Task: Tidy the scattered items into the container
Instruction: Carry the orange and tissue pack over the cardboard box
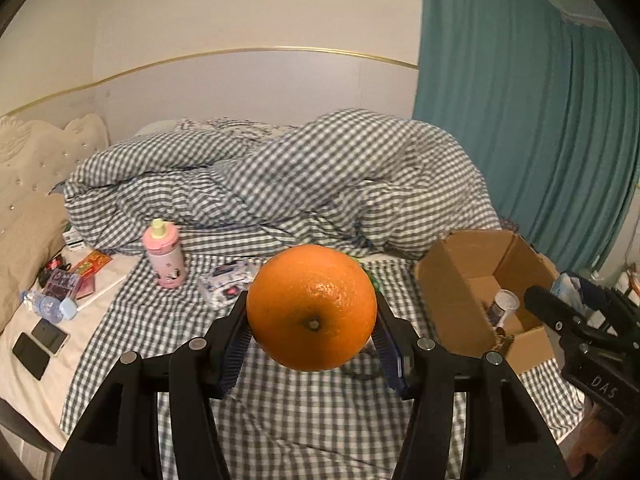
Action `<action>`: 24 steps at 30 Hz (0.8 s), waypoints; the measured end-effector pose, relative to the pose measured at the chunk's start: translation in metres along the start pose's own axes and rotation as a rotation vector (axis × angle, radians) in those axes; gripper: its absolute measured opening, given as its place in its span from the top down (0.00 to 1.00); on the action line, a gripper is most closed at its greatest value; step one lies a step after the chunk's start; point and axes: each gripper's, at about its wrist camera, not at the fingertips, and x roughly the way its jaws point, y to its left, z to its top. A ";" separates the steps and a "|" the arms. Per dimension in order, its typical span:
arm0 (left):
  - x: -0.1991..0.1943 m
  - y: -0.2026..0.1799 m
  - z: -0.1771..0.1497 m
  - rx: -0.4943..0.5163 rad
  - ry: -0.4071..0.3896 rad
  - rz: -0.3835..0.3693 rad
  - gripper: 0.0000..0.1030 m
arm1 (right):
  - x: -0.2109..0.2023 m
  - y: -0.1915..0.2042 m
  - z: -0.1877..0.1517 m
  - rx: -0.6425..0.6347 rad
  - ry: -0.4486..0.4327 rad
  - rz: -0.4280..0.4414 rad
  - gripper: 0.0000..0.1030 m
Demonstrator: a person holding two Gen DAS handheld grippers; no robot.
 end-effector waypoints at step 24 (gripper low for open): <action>0.042 -0.166 0.017 0.149 -0.006 -0.190 0.44 | -0.018 -0.146 -0.012 0.130 0.010 -0.187 0.31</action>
